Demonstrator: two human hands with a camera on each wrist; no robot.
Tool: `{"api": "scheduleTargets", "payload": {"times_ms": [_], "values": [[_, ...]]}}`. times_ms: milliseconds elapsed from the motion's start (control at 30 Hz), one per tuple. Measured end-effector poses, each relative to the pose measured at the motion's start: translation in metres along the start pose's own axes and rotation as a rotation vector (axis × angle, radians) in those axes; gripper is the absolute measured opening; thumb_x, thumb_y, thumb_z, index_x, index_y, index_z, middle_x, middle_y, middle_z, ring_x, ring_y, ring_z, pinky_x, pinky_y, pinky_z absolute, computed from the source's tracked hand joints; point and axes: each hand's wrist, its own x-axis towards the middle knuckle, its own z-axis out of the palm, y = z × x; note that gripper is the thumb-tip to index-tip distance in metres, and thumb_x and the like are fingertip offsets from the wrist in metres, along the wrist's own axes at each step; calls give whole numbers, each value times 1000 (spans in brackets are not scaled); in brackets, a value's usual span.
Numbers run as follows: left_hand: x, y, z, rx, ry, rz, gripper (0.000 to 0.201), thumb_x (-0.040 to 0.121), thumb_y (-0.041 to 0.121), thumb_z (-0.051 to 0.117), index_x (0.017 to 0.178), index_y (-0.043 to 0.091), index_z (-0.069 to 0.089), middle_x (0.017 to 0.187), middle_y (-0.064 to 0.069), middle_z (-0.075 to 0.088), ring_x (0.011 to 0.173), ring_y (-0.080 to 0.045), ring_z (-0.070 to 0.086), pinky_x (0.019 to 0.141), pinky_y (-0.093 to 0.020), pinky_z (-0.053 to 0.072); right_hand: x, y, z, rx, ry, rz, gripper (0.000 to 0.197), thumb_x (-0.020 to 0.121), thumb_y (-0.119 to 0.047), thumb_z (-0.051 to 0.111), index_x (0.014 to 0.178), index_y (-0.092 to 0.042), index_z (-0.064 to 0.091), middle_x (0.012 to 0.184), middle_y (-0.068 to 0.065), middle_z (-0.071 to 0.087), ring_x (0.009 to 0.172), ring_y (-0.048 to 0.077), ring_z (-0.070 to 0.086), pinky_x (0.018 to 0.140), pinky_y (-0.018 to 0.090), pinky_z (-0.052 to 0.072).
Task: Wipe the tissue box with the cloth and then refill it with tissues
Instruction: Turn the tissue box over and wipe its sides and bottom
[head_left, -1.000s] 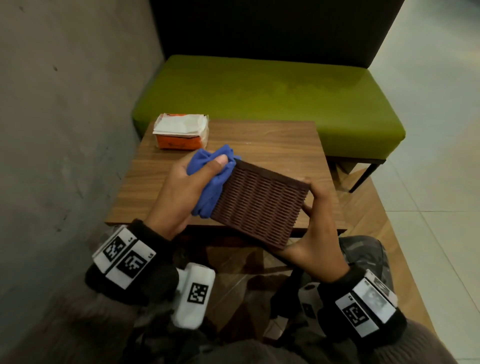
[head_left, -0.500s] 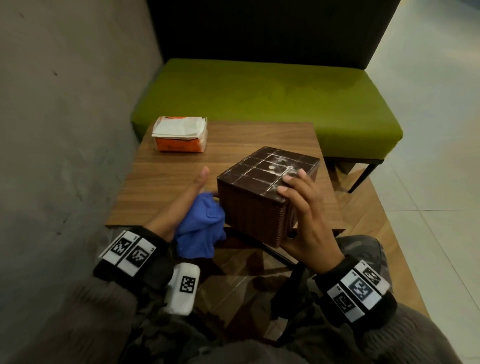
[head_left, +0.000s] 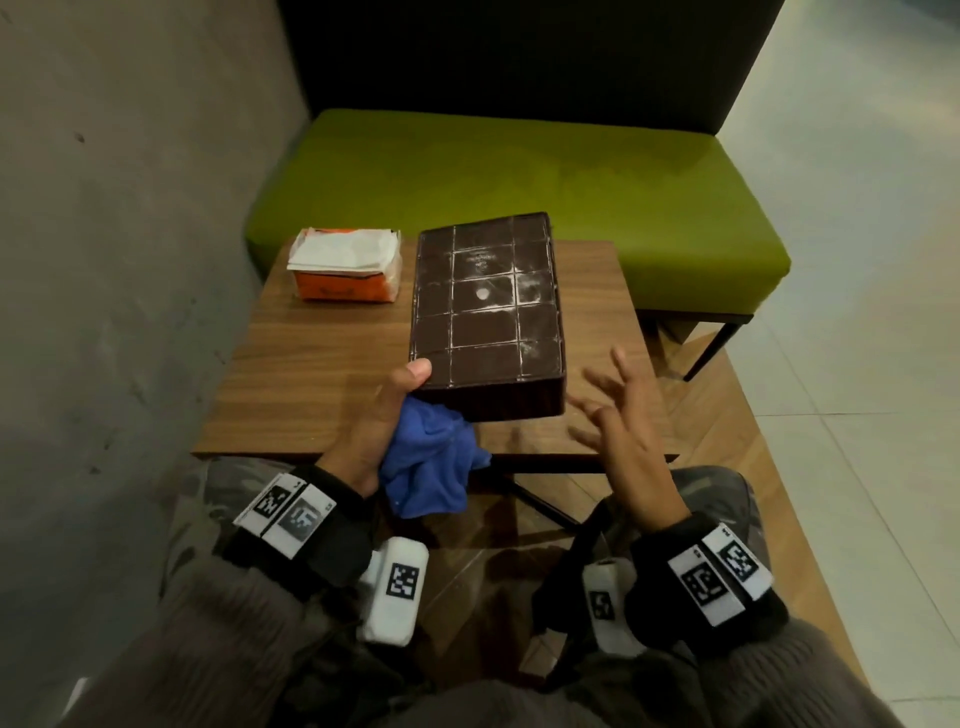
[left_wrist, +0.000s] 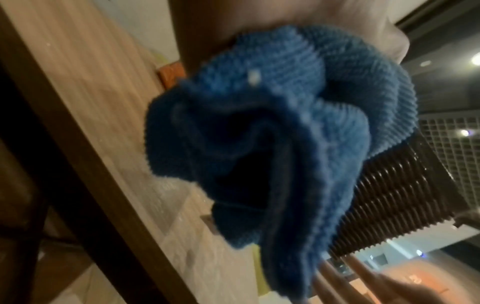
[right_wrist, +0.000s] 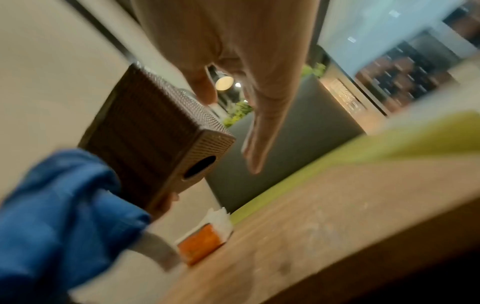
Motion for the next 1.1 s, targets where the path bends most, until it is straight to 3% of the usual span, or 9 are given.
{"api": "scheduleTargets", "payload": {"times_ms": [67,167,367,500,567,633,733,867,1100], "values": [[1,-1,0,54,-29,67,53,66,44,62,105,8,62,98,-8,71,87,-17,68,74,-23,53,-2,-3,3,400,-58,286,58,95,-45,41,149,-27,28,140,10,53,112,19,62,91,45,54],[1,-8,1,173,-80,130,54,69,45,60,110,9,61,102,-6,72,94,-16,67,78,-22,52,-5,1,10,424,-199,307,88,69,-66,67,142,-24,41,132,4,62,118,20,62,88,41,57],[11,-15,-13,333,110,167,72,65,64,68,118,15,59,114,-6,67,107,-20,63,93,-34,50,-2,4,12,437,-48,317,63,75,-34,63,131,-8,50,115,7,70,94,11,71,74,26,57],[18,11,-33,76,15,28,57,81,65,54,91,9,60,78,-5,60,62,-13,61,58,-26,53,-1,11,13,338,54,325,85,62,-46,75,135,-15,45,122,6,66,104,17,69,96,42,54],[20,27,-27,-76,140,160,72,79,65,55,106,-2,56,86,-10,65,72,-18,66,59,-30,53,-3,11,15,315,71,324,87,61,-44,76,136,-16,42,121,4,66,102,15,69,91,35,55],[8,33,-6,55,306,438,64,75,53,66,121,9,54,114,-11,64,96,-21,66,74,-33,56,-4,10,19,314,65,325,80,65,-37,74,135,-16,40,117,3,65,97,13,70,79,25,57],[-10,16,22,433,164,613,53,69,35,71,118,23,53,124,-2,55,112,-8,56,94,-17,45,-3,5,25,341,48,321,79,68,-35,73,136,-22,34,114,2,62,95,15,69,66,18,55],[-10,-24,8,1230,211,789,49,79,46,56,123,26,52,138,-3,40,130,-16,31,108,-22,22,-7,2,31,280,103,221,97,58,-43,77,141,-28,27,123,1,56,107,17,63,80,26,53],[-15,-29,4,1042,167,794,38,79,37,59,115,24,53,128,0,50,120,-7,47,102,-22,39,-10,4,30,361,133,145,96,57,-45,71,140,-29,27,133,7,53,115,23,61,87,31,54]]}}
